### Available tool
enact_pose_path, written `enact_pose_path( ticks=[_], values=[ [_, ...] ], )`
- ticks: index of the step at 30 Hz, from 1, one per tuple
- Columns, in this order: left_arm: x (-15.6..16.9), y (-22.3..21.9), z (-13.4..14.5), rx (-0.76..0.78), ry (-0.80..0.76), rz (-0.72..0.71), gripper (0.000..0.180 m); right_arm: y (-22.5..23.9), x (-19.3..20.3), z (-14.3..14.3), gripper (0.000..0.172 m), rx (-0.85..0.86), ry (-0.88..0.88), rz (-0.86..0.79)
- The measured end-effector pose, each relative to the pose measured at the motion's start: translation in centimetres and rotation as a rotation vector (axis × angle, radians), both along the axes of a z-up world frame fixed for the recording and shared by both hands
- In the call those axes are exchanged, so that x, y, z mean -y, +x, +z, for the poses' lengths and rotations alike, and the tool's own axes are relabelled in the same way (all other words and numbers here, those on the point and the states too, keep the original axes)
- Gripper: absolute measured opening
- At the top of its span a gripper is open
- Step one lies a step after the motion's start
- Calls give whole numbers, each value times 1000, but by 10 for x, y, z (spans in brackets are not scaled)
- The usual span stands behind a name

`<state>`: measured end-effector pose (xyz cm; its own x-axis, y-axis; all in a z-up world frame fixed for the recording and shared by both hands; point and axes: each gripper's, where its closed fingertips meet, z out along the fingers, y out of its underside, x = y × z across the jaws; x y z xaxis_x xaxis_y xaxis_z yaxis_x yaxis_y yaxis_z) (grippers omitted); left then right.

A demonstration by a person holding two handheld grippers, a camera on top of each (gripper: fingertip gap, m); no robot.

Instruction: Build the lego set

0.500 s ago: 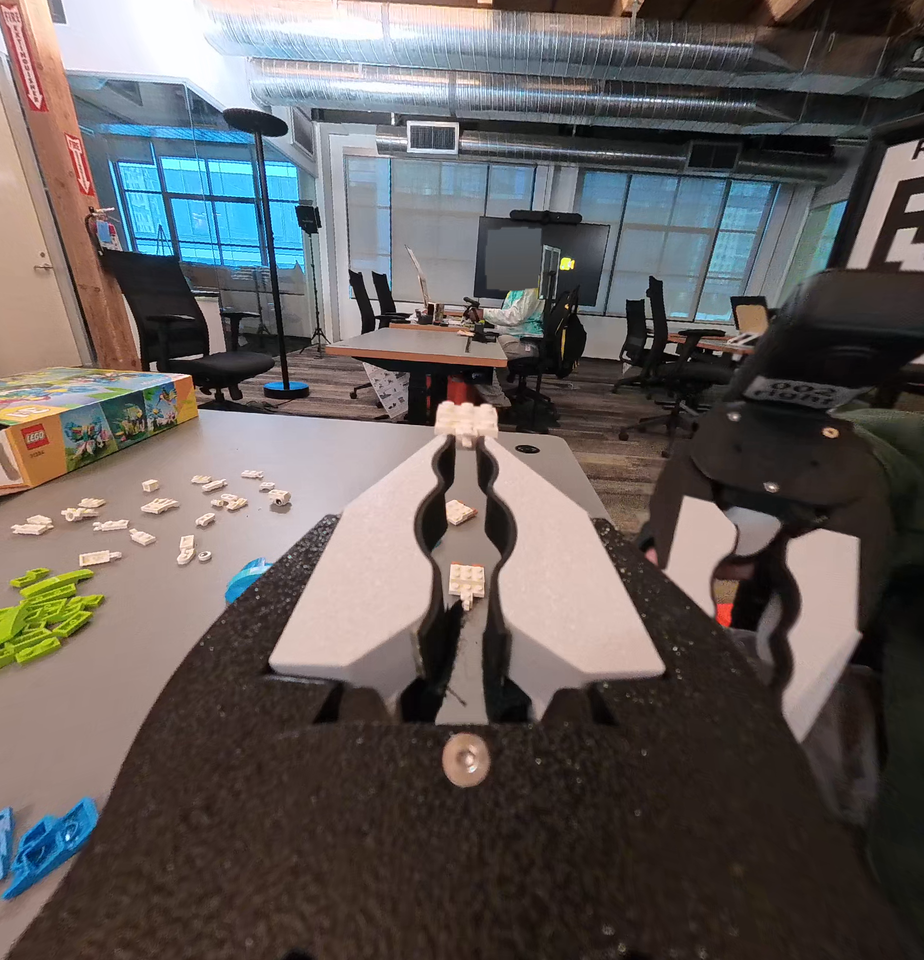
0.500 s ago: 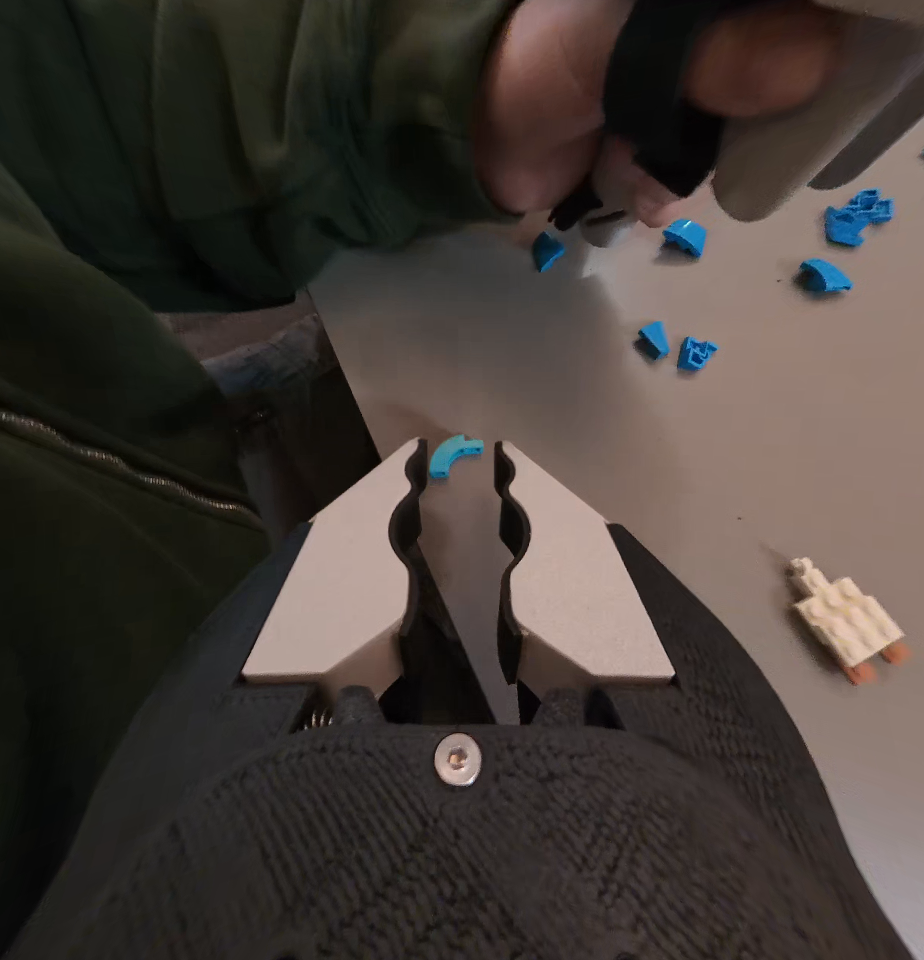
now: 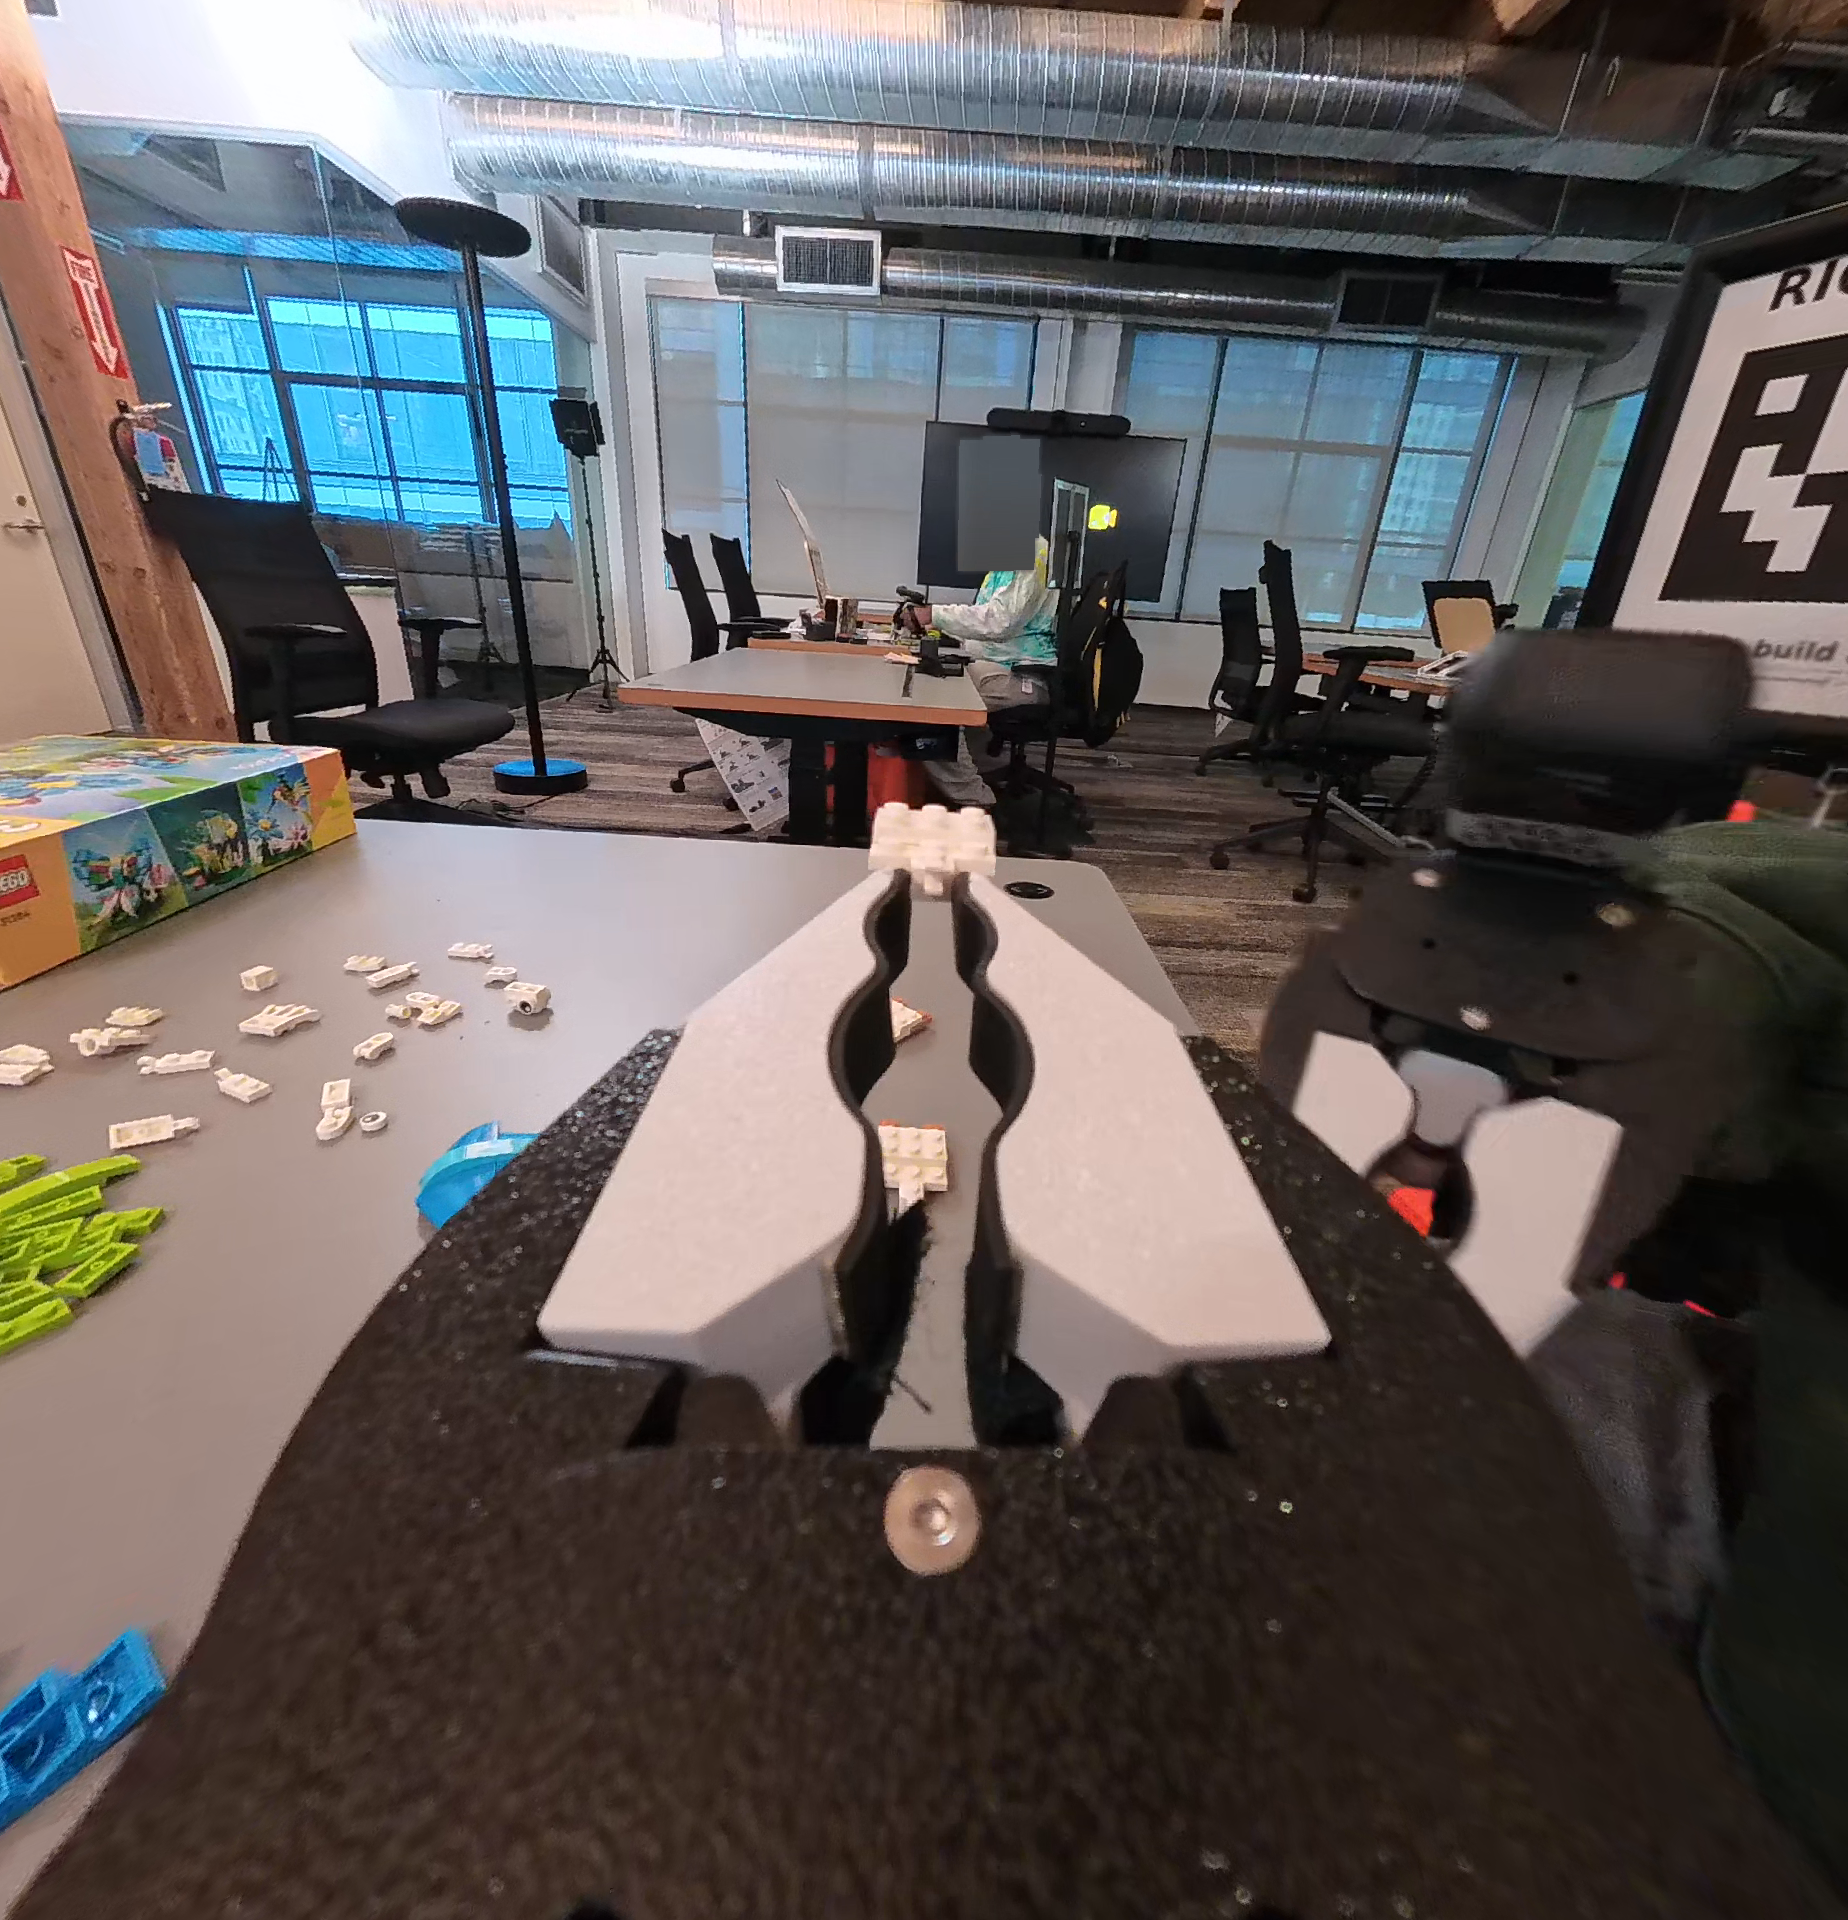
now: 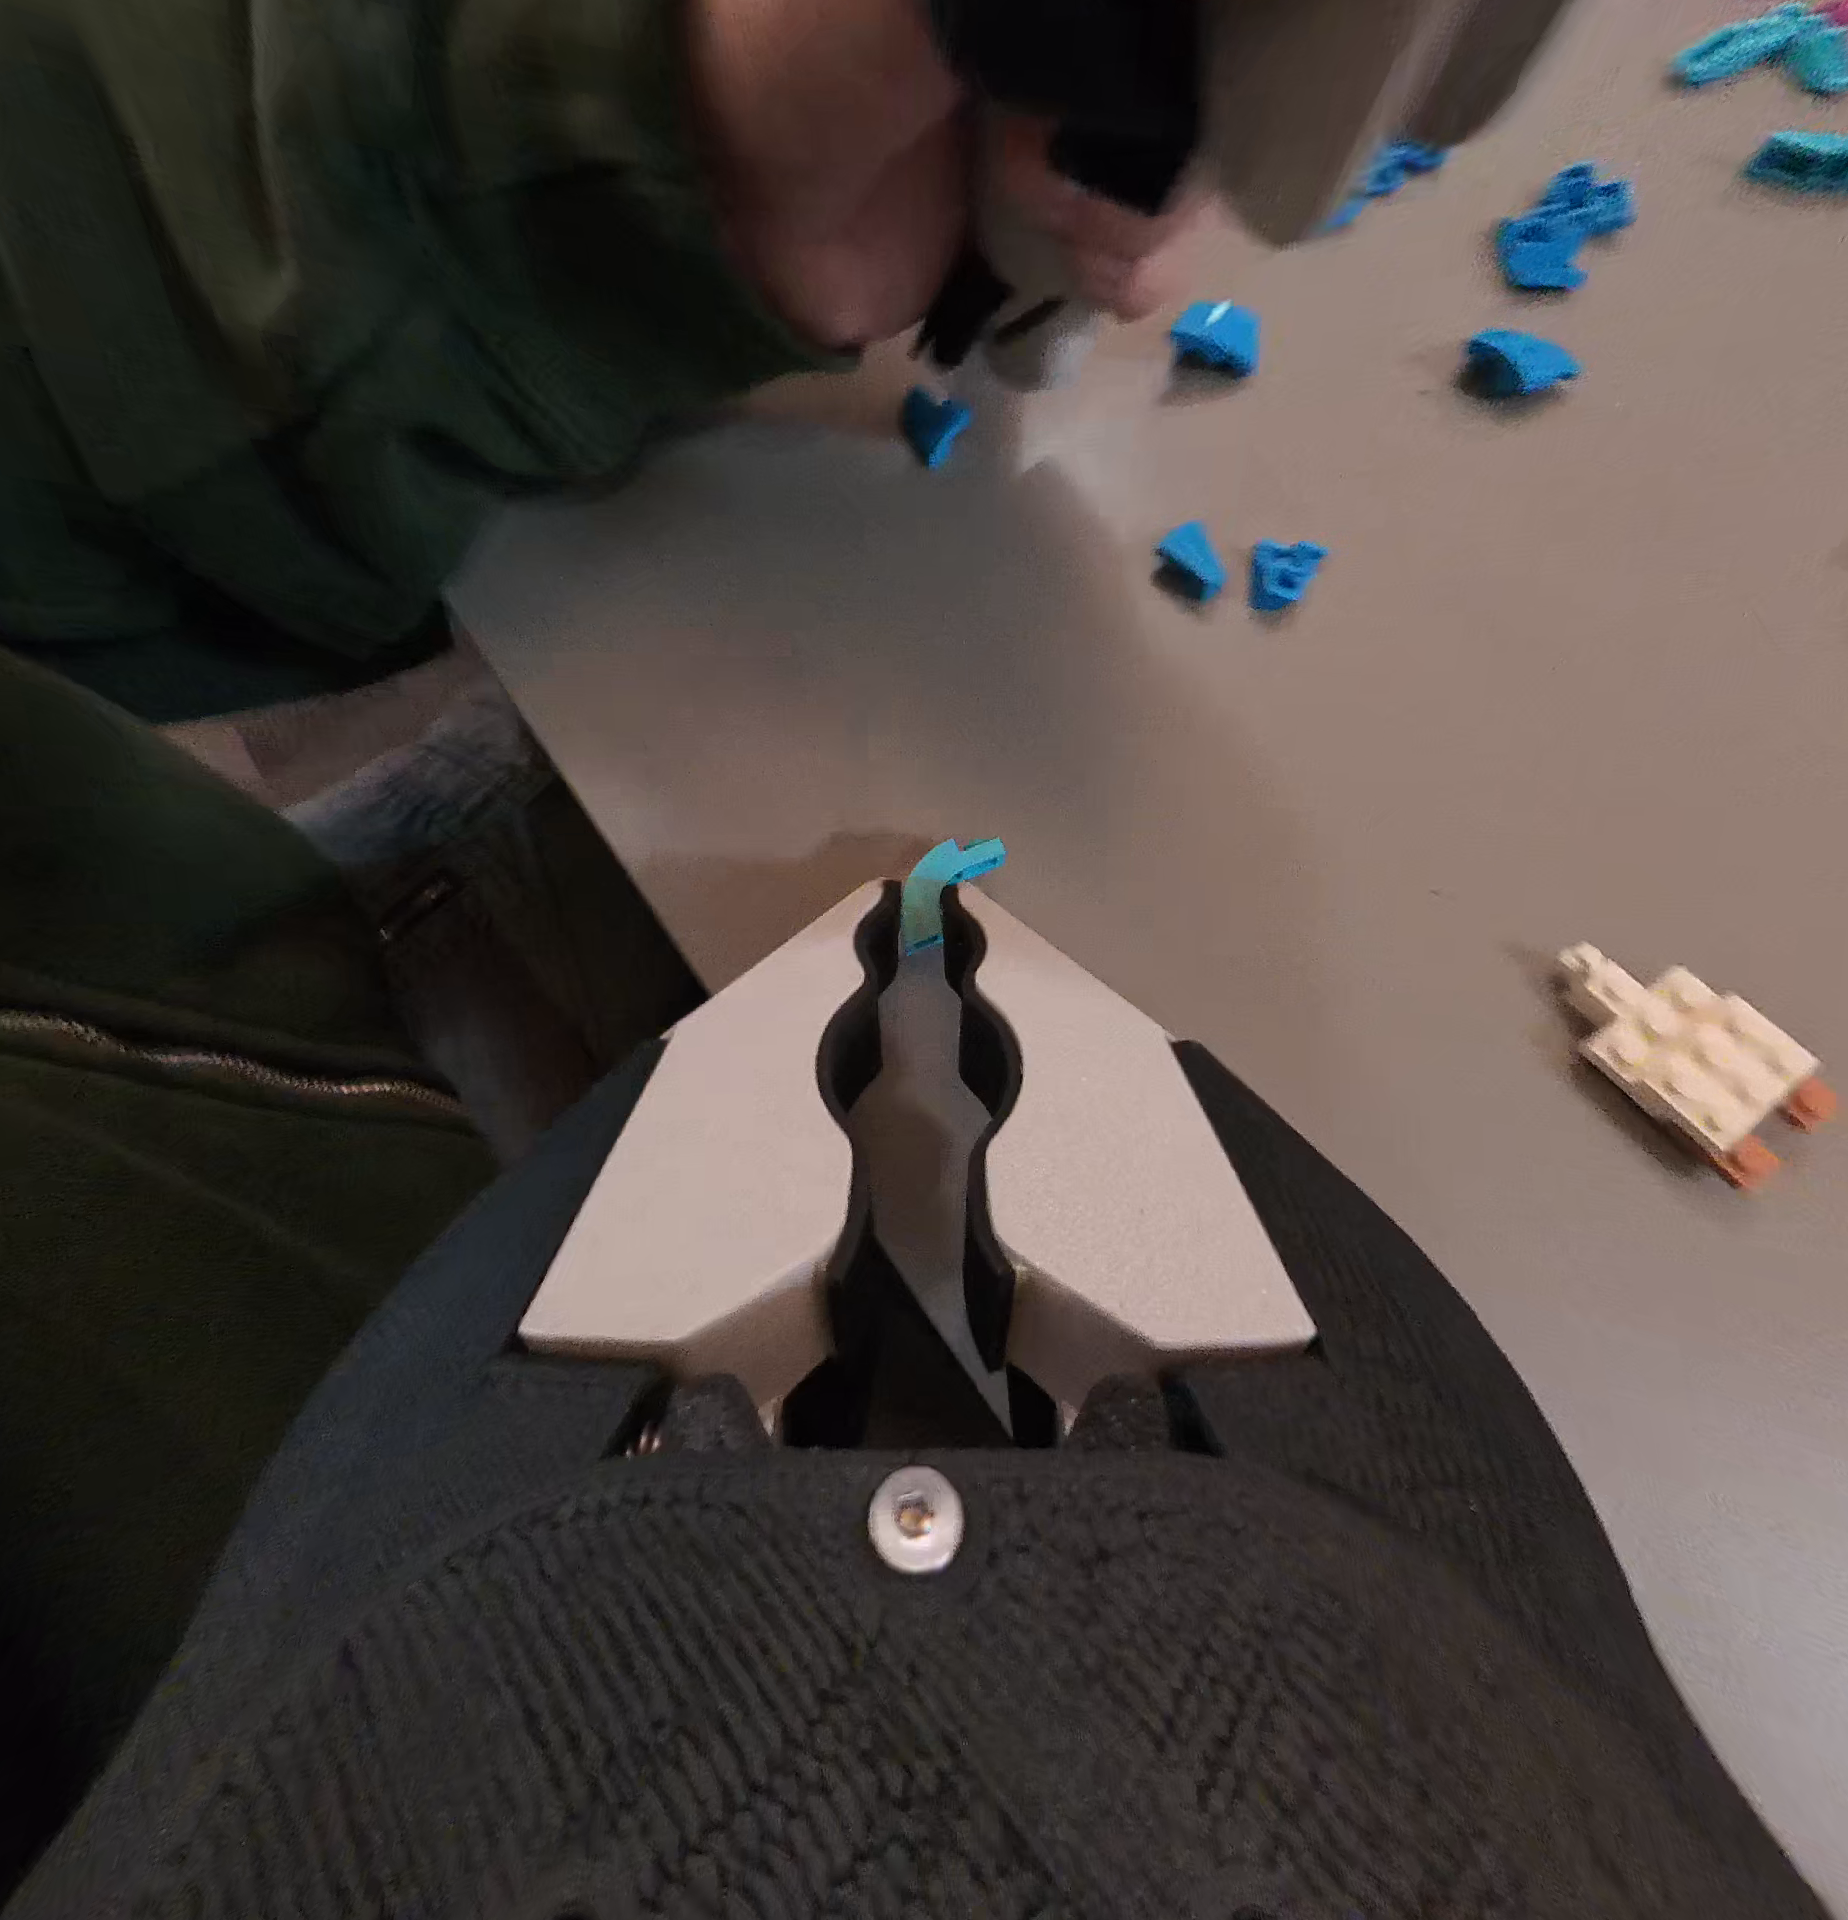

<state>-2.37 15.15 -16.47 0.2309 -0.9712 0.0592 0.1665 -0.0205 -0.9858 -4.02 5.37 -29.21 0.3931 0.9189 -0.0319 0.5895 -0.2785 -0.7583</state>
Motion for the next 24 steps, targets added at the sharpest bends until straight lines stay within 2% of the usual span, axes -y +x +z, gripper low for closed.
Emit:
enact_pose_path(
  ticks=[1, 3, 6, 9, 11, 15, 18, 24],
  values=[
    [0, 0, 0, 0, 0, -1, 6, 4, -6, 6, 8, -54, -35, -28],
    [0, 0, 0, -1, 0, -4, 6, 15, -18, 20, 7, -201, -157, -97],
    [1, 1, 0, -1, -2, -10, 6, 36, -30, 30, 7, -384, -482, -177],
    [3, 2, -1, -6, -5, -24, 6, 60, -41, 22, 8, -468, -744, -247],
    [4, 3, -2, -11, -5, -34, 6, 74, -49, 15, 8, -473, -826, -290],
    [6, 5, -4, -25, -5, -47, 6, 99, -64, 0, 18, -344, -735, -371],
    [7, 7, -7, -32, -13, -55, 6, 109, -68, 4, 31, -276, -608, -366],
    [8, 8, -9, -41, -17, -65, 6, 106, -64, 10, 30, -84, -99, -256]
  ],
)
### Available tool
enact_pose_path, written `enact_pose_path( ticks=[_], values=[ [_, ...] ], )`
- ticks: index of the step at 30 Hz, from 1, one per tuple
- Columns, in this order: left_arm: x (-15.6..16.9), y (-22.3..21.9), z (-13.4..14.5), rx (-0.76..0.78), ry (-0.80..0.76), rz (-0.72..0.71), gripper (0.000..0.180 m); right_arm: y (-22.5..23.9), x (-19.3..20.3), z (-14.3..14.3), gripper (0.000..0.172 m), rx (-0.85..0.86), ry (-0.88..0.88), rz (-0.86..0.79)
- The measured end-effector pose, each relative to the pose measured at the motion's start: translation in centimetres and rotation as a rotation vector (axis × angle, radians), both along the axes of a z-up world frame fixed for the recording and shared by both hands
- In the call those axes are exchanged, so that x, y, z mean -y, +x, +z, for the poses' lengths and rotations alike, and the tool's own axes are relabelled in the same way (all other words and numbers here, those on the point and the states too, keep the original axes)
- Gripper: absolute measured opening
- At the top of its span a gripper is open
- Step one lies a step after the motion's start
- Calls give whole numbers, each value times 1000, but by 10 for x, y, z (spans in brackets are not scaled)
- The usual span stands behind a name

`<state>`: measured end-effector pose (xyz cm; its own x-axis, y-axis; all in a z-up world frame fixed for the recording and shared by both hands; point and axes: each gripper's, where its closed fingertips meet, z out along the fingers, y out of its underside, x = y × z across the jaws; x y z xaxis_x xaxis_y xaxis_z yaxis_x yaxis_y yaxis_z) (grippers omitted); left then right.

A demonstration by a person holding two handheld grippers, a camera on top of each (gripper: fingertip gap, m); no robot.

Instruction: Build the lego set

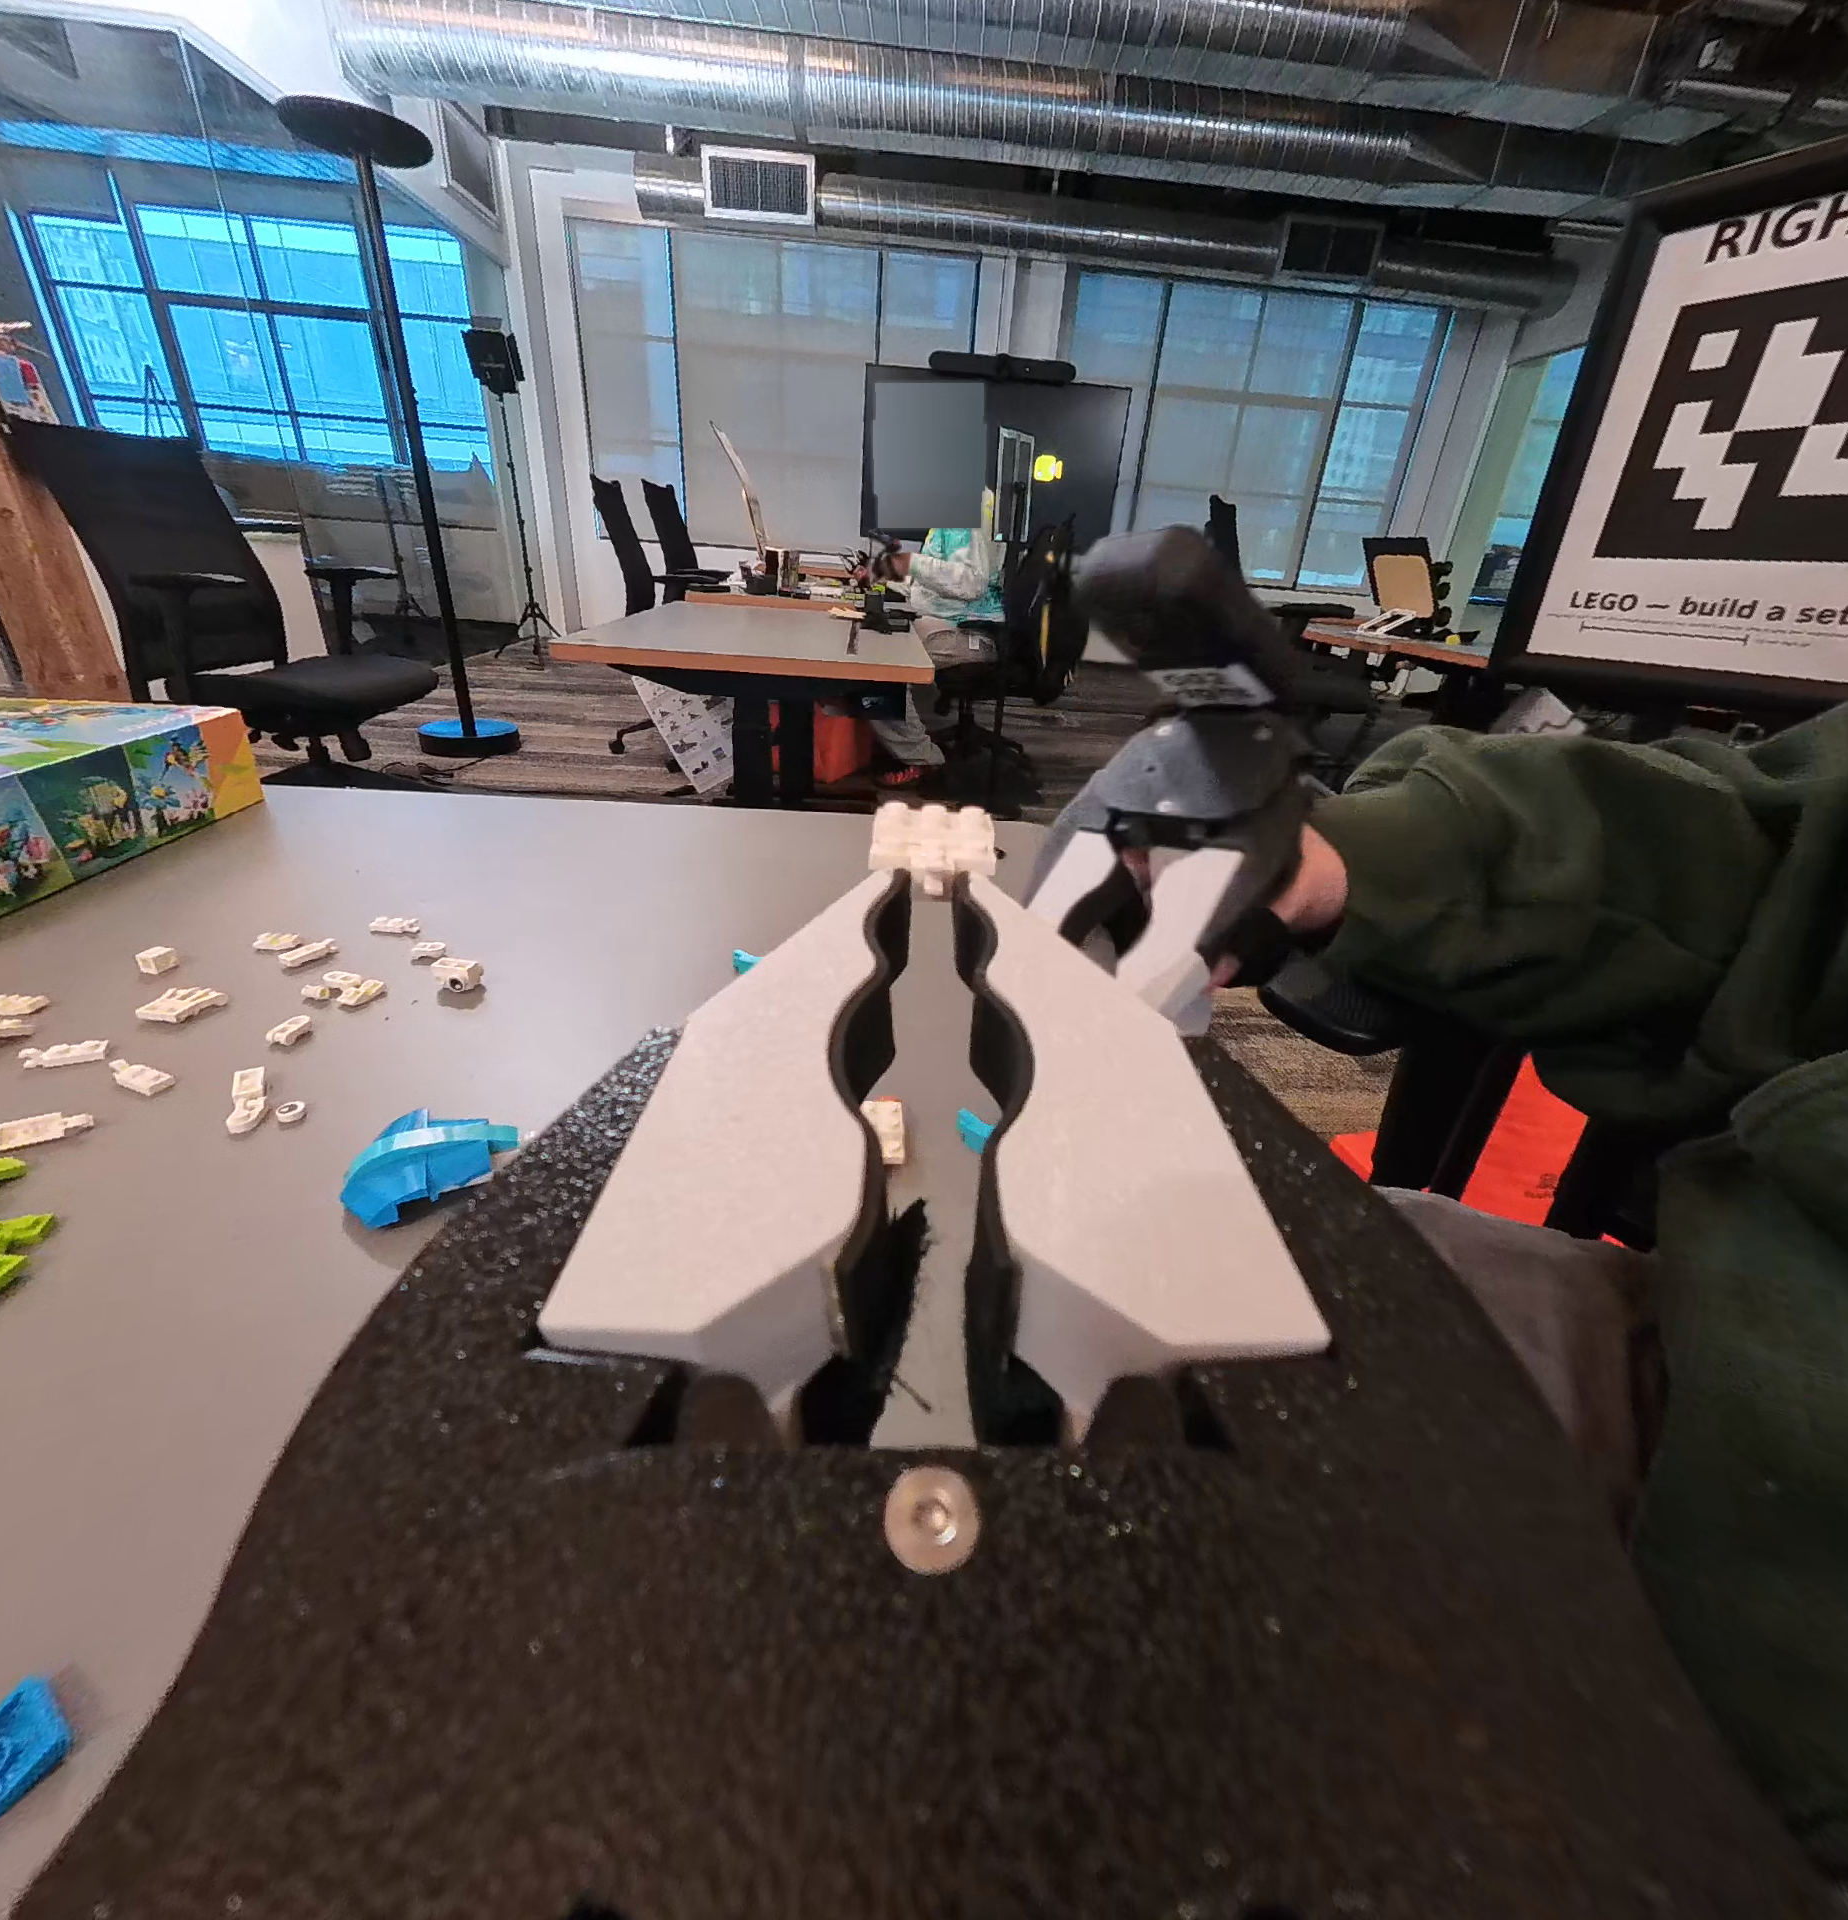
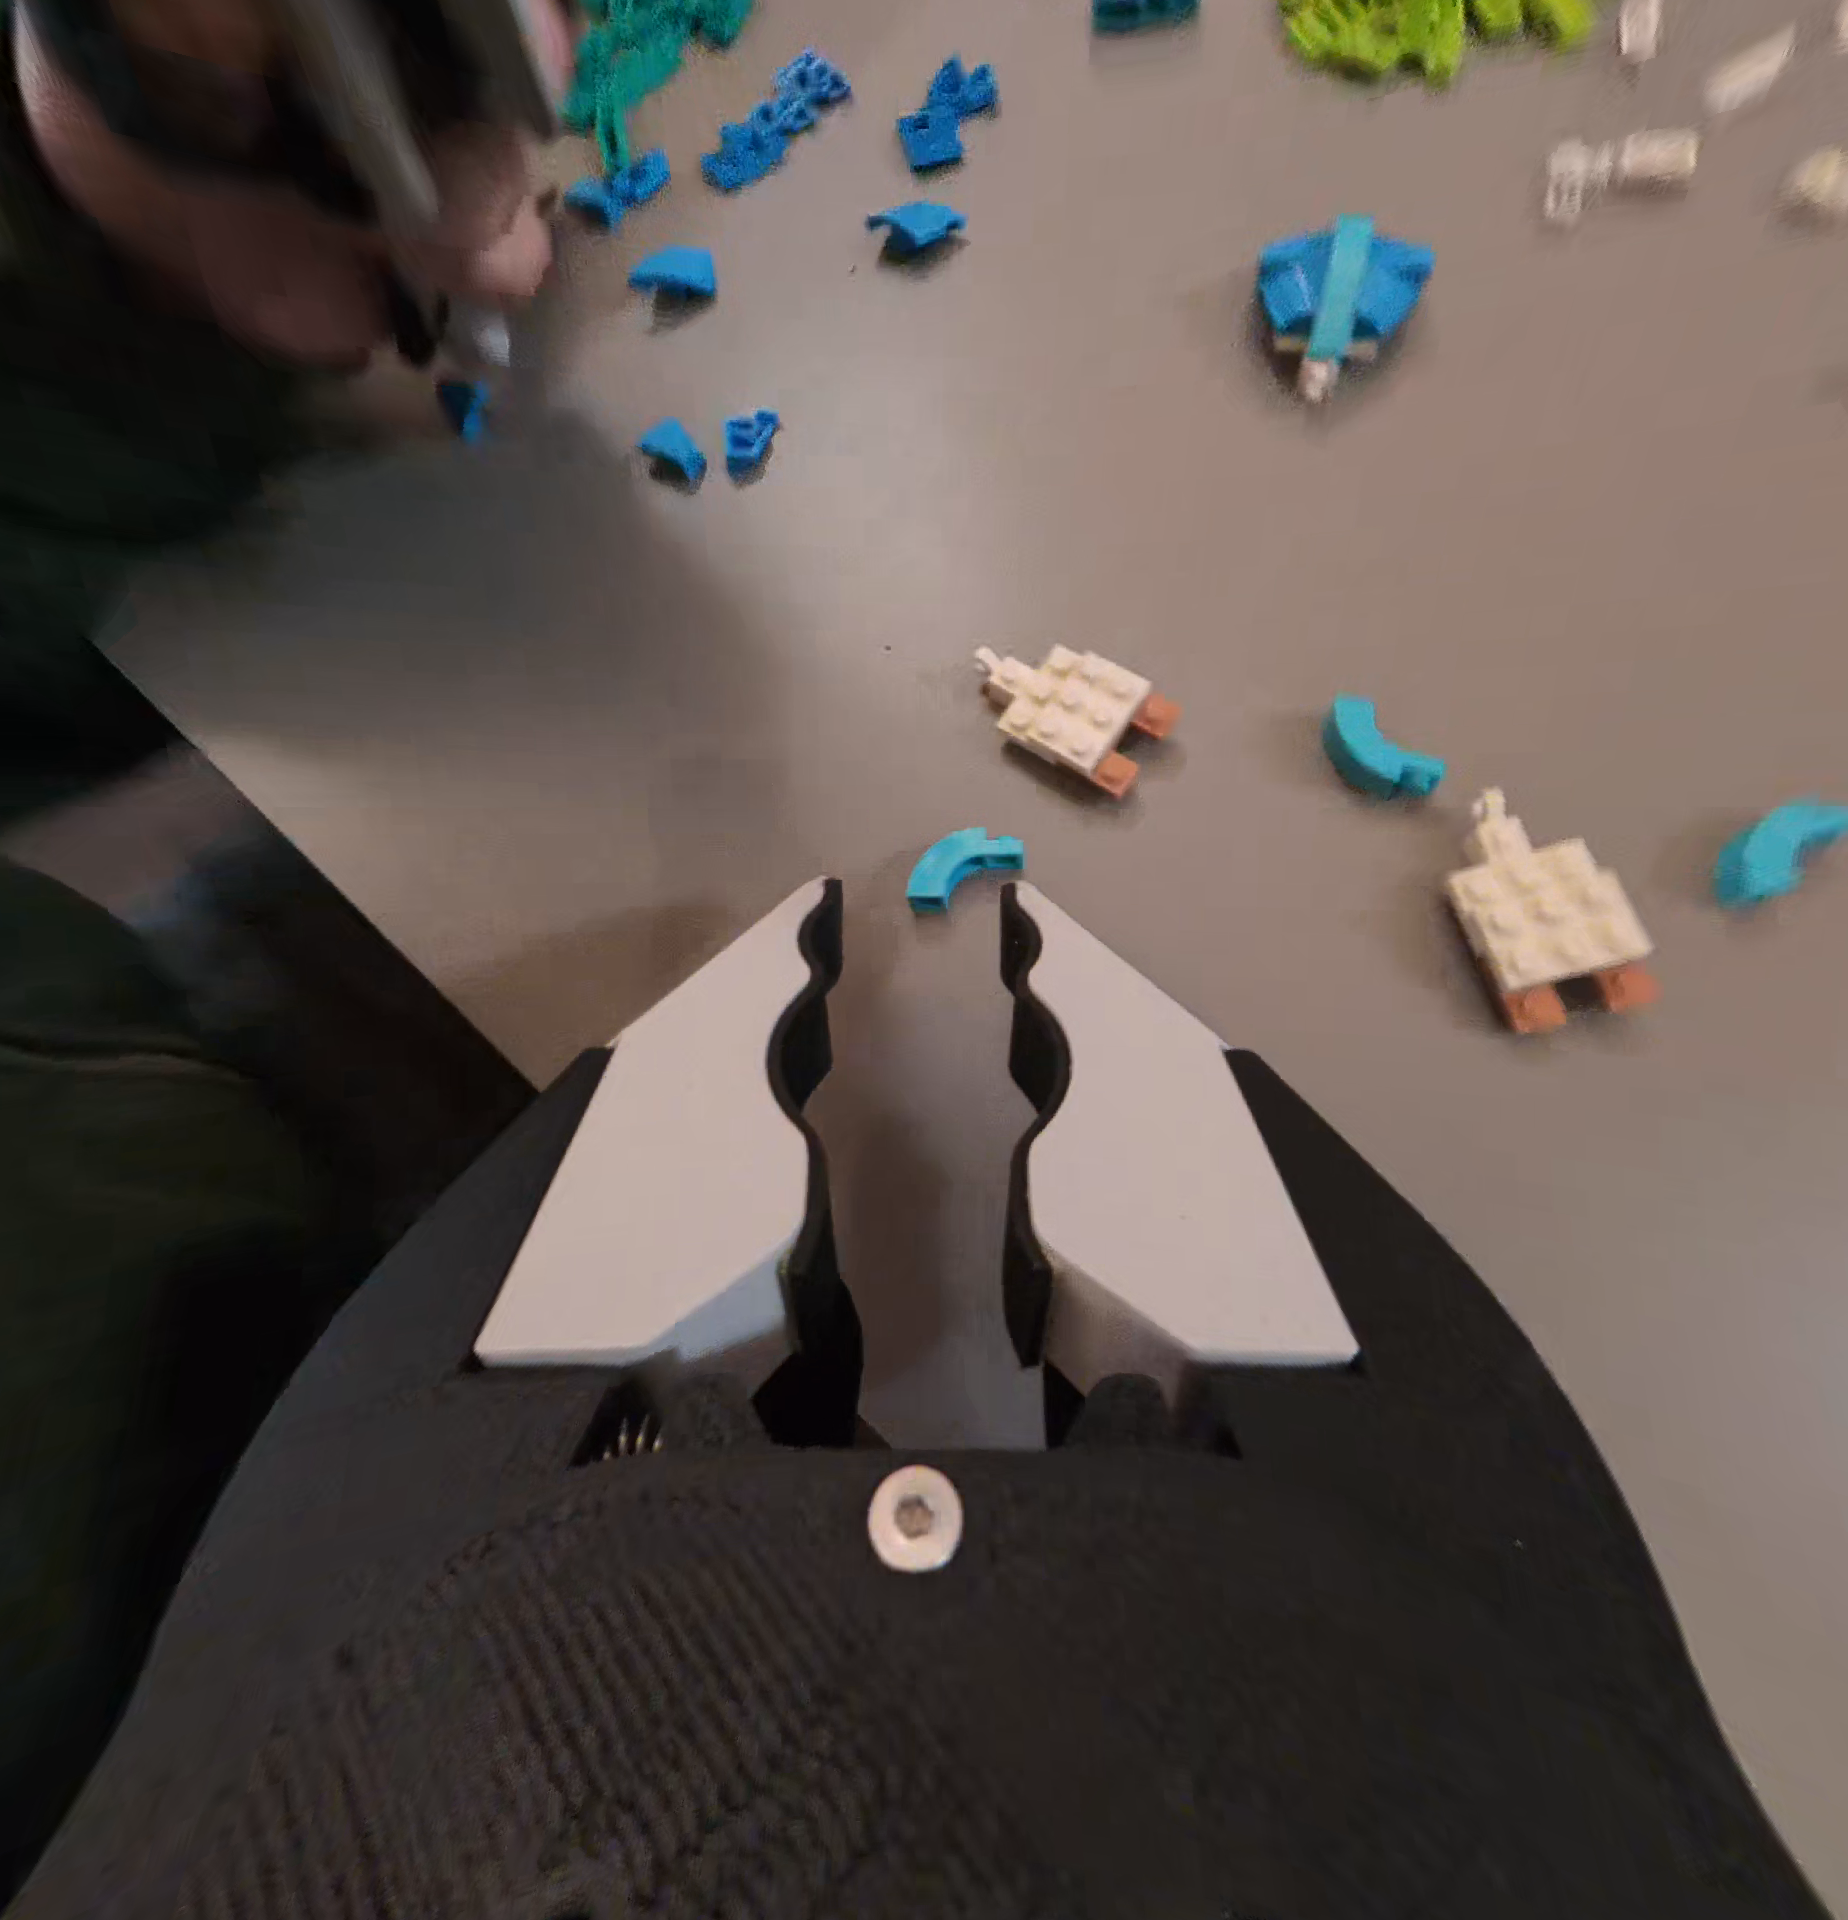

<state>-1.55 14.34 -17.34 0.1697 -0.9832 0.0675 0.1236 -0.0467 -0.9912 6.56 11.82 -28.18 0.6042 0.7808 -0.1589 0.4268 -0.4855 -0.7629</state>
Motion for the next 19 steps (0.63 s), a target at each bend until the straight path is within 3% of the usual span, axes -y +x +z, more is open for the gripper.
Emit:
enact_pose_path(
  ticks=[3, 7, 9, 13, 17, 19],
  values=[
    [3, 3, -4, -17, -14, -28, 6, -9, 2, 15, 35, 79, 236, 49],
    [9, 8, -11, -47, -76, -86, 6, -17, 1, 75, 42, -44, 551, 70],
    [14, 11, -12, -49, -140, -145, 6, -17, 1, 90, 46, 66, 734, 93],
    [31, 19, -23, -90, -247, -280, 6, -39, 8, 93, 42, 338, 992, 216],
    [42, 24, -27, -100, -295, -356, 6, -50, 10, 82, 15, 463, 1064, 299],
    [41, 23, -28, -99, -311, -362, 6, -51, 10, 79, 12, 446, 1043, 306]
  ],
)
